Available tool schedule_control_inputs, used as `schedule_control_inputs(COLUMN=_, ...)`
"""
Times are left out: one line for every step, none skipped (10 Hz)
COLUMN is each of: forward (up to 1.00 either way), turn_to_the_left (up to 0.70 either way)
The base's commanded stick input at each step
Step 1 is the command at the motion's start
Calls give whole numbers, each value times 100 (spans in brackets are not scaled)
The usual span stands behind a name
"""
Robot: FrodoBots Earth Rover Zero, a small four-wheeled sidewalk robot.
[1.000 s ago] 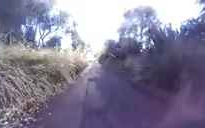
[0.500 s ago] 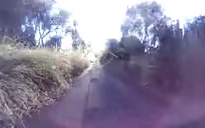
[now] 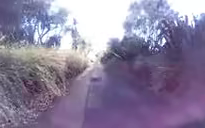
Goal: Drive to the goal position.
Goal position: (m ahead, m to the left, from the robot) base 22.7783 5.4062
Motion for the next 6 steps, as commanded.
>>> schedule_control_inputs(forward=100, turn_to_the_left=0)
schedule_control_inputs(forward=100, turn_to_the_left=0)
schedule_control_inputs(forward=100, turn_to_the_left=0)
schedule_control_inputs(forward=100, turn_to_the_left=0)
schedule_control_inputs(forward=100, turn_to_the_left=0)
schedule_control_inputs(forward=100, turn_to_the_left=0)
